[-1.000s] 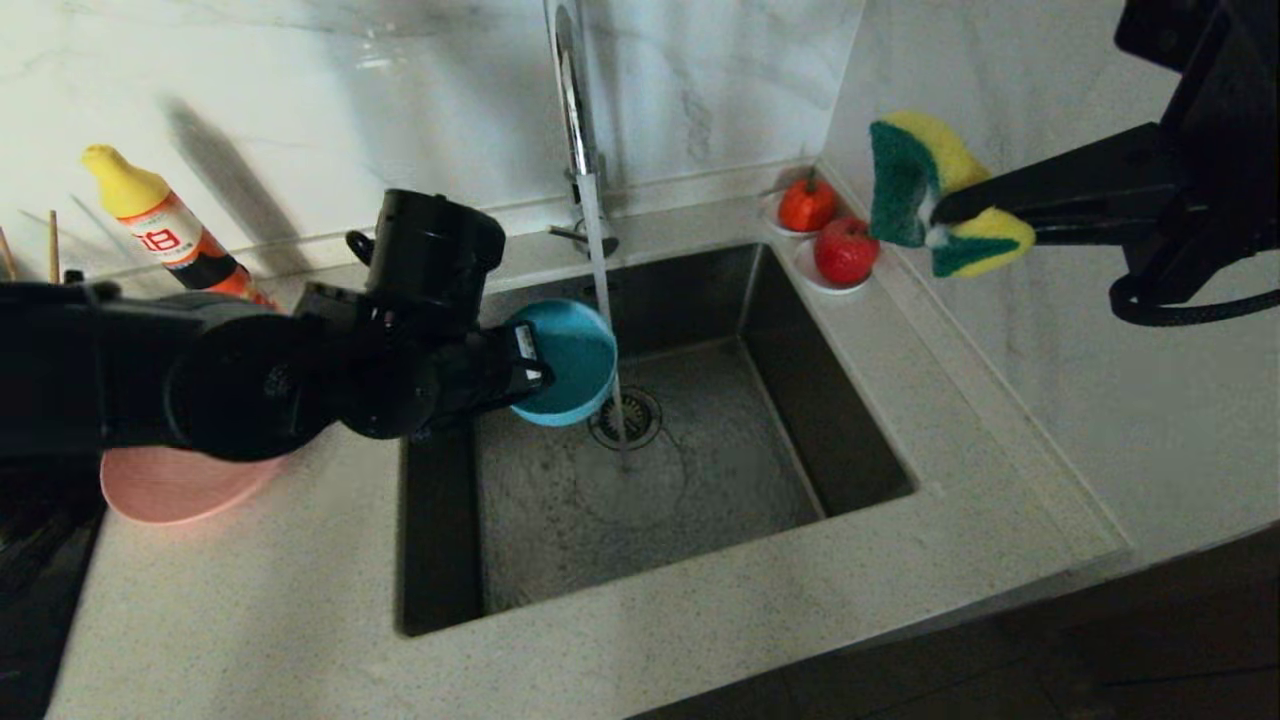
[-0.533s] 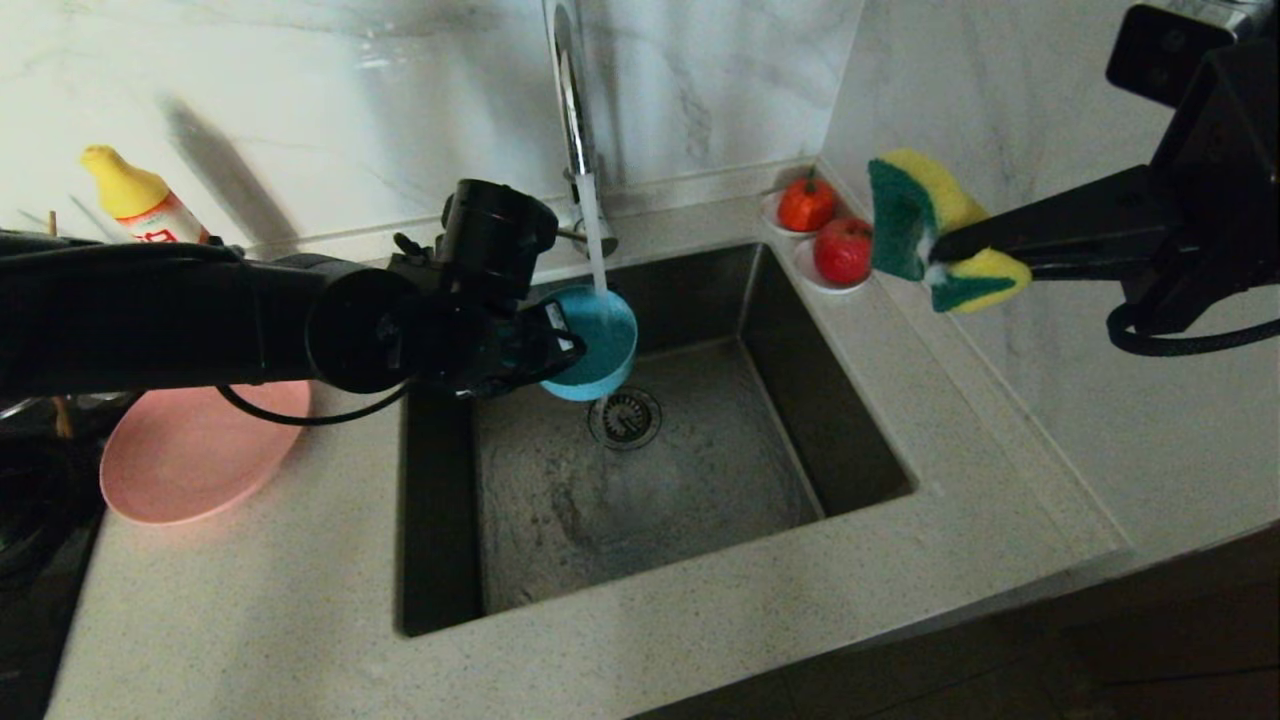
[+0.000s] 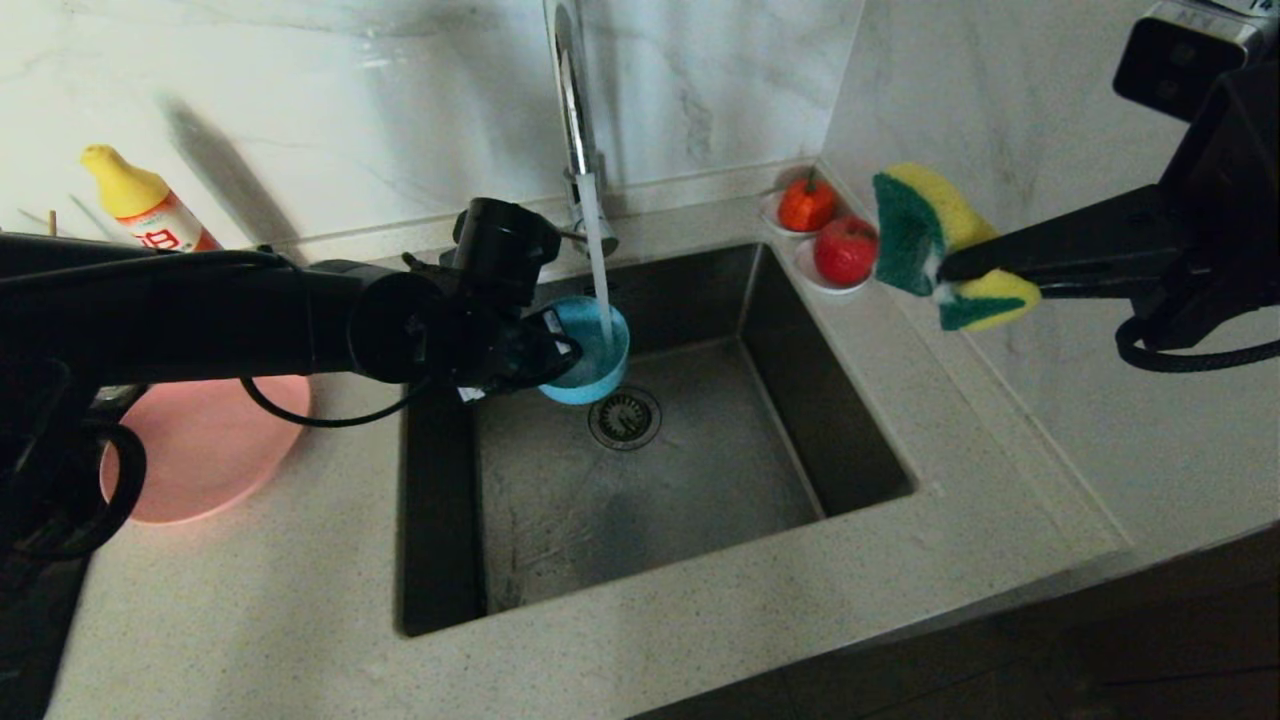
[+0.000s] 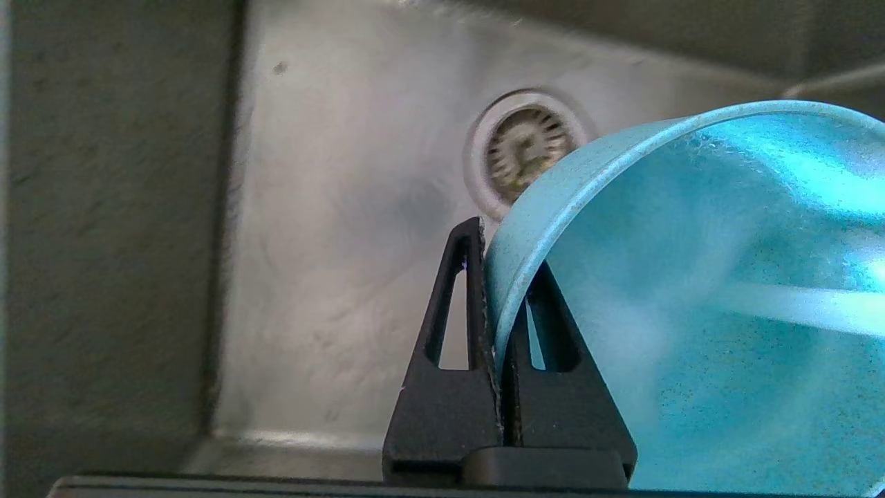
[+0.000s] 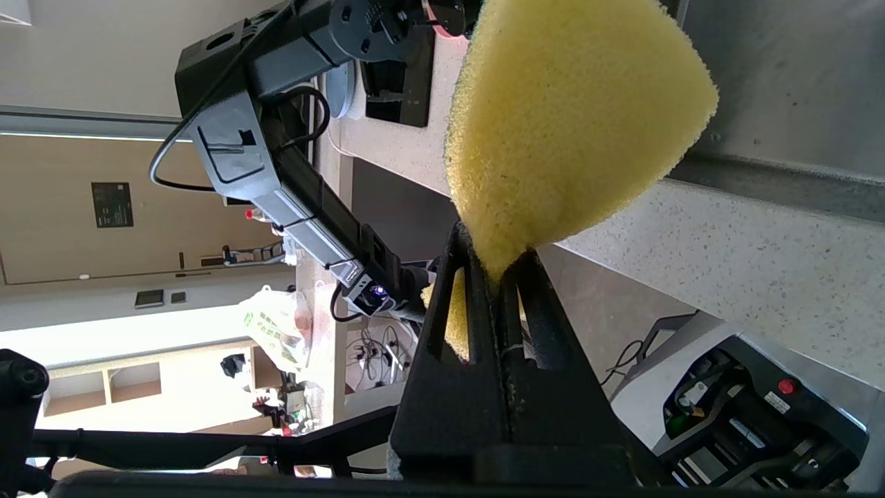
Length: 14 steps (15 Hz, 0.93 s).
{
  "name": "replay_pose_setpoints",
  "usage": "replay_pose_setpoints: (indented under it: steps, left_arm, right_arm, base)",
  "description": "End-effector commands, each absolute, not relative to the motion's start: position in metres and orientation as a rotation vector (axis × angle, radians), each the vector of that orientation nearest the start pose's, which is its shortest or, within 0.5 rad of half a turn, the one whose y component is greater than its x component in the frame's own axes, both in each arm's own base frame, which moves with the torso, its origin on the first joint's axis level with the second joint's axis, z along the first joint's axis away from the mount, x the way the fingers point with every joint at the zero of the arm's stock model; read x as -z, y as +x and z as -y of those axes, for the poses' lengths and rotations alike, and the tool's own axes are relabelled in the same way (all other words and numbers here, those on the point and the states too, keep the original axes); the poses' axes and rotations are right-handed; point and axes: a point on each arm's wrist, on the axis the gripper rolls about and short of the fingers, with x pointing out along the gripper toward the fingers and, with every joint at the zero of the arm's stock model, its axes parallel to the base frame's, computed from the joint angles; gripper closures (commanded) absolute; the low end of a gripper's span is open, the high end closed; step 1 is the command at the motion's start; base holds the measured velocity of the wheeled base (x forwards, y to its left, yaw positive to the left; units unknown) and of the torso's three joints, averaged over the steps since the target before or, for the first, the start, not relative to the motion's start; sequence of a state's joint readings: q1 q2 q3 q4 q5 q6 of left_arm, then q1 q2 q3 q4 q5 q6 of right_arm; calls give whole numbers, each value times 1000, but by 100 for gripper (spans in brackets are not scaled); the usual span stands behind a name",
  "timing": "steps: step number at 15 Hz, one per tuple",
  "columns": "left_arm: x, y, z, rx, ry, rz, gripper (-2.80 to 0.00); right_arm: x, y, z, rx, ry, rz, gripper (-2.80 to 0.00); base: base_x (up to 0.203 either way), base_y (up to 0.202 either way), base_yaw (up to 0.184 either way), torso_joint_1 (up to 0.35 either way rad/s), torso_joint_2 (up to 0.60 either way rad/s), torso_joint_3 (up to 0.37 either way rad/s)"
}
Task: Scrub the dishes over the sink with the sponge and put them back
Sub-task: Rinse the bowl
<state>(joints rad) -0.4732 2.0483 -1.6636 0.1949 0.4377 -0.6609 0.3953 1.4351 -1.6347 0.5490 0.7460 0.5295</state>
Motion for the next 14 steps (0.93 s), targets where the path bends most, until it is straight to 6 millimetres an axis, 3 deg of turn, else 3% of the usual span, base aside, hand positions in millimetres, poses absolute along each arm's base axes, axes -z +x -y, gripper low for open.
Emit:
replay_pose_setpoints:
  steps: [1, 7, 14]
  left_arm:
    - [-217, 372, 172, -158, -393, -512, 0]
    - [-222, 375, 162, -177, -406, -495, 0]
    - [-217, 385, 169, -151, -444, -505, 0]
  right_arm:
    - [-371, 186, -94, -1009, 533, -666, 0]
    - [-369, 188, -96, -1009, 535, -676, 0]
    - [-368, 190, -96, -1006, 534, -682, 0]
  base:
    - [0, 0, 0, 0, 0, 0]
    - [0, 0, 0, 0, 0, 0]
    - [0, 0, 0, 0, 0, 0]
